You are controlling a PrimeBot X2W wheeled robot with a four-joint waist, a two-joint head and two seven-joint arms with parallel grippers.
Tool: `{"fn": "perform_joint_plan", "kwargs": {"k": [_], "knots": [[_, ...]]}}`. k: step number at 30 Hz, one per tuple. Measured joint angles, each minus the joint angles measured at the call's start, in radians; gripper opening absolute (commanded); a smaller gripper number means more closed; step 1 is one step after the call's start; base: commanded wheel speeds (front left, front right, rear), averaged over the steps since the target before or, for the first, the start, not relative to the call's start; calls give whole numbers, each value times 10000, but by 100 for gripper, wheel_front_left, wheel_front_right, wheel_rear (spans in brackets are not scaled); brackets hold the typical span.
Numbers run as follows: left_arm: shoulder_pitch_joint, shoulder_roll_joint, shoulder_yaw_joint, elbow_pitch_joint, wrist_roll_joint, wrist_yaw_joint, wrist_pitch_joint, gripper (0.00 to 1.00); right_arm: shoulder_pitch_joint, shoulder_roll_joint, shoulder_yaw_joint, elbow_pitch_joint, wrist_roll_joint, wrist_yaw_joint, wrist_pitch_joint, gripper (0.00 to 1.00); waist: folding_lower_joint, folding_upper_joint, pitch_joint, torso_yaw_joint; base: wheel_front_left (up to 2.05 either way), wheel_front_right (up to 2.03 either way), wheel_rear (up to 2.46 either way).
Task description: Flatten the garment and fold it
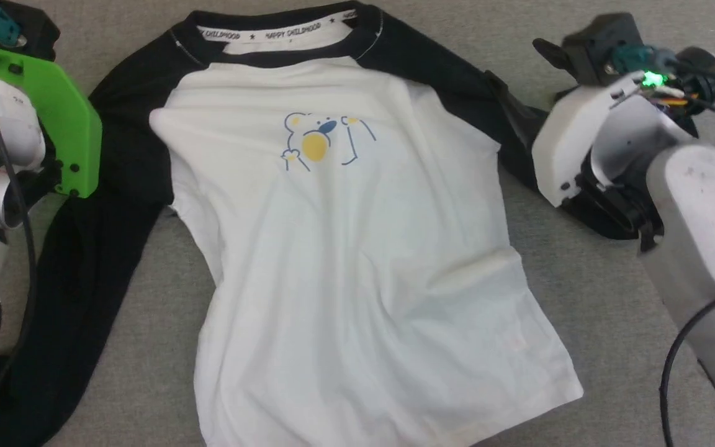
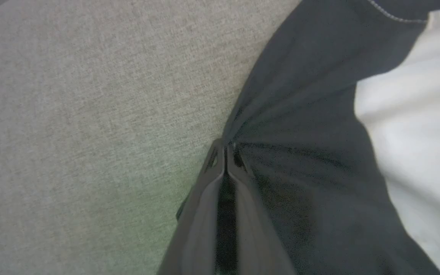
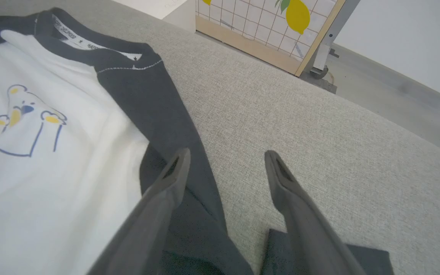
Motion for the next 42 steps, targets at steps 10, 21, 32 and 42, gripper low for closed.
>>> {"fn": "perform_joint_plan", "kwargs": {"k": [10, 21, 32, 42], "knots": [[-596, -449, -232, 142, 63, -299, -385, 0, -1779, -570, 1764, 1708, 1001, -2, 2274, 100, 0, 0, 412, 522, 0, 0, 0], [-899, -564, -349, 328, 560, -516, -1615, 0, -2731, -1011, 2454, 1609, 1475, 6, 3724, 0, 1, 0, 510, 636, 0, 0, 0], [-3244, -617, 336, 662, 1898, -42, -4767, 0, -5265, -1540, 1149, 1620, -69, 8, 2201, 0, 0, 0, 564, 756, 0, 0, 0], [-5507, -849, 1275, 698, 2592, 1220, -6819, 0, -7613, -917, -1014, 1620, -2468, 12, 372, 0, 0, 0, 953, 705, 0, 0, 0]]}}
